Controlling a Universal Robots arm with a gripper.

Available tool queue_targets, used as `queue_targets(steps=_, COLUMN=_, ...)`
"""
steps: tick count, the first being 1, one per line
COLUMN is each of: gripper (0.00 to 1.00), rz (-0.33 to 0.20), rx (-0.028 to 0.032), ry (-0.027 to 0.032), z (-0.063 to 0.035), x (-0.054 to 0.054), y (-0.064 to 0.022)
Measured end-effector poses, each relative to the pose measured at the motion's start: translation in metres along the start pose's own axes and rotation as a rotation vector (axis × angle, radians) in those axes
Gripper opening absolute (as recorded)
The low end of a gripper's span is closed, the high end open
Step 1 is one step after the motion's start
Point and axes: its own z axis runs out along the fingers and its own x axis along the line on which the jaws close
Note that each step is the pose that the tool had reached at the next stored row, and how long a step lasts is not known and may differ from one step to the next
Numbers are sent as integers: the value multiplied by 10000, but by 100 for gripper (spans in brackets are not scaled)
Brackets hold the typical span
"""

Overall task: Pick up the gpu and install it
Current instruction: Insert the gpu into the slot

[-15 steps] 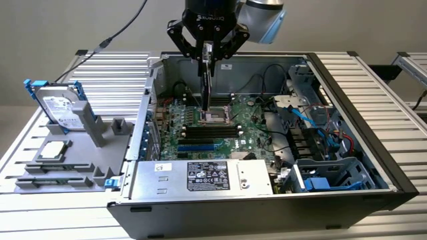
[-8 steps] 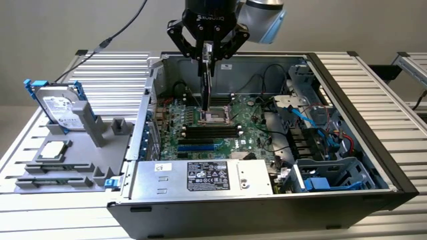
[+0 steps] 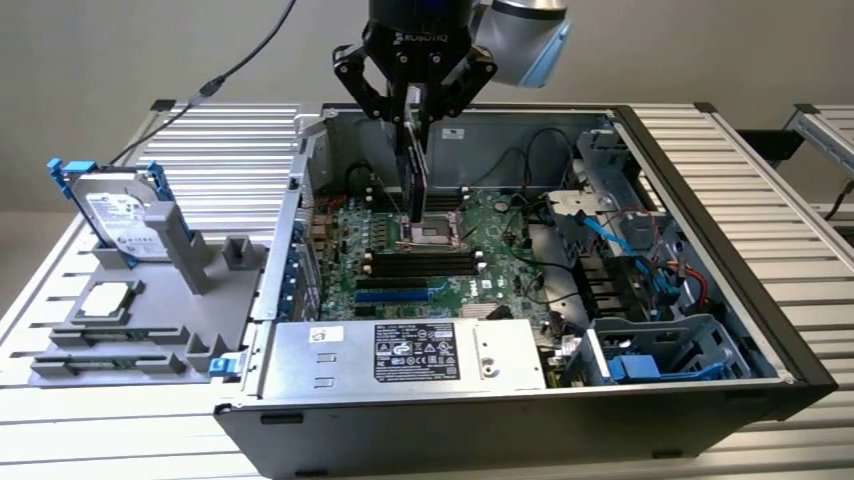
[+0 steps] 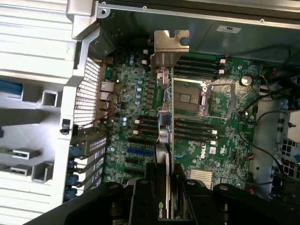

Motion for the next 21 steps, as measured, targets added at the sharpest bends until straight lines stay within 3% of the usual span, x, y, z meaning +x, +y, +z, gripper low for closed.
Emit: queue_targets(steps=21, gripper=27, rz=-3808, rx=157, ry=269, z=50, x=-2, y=-4)
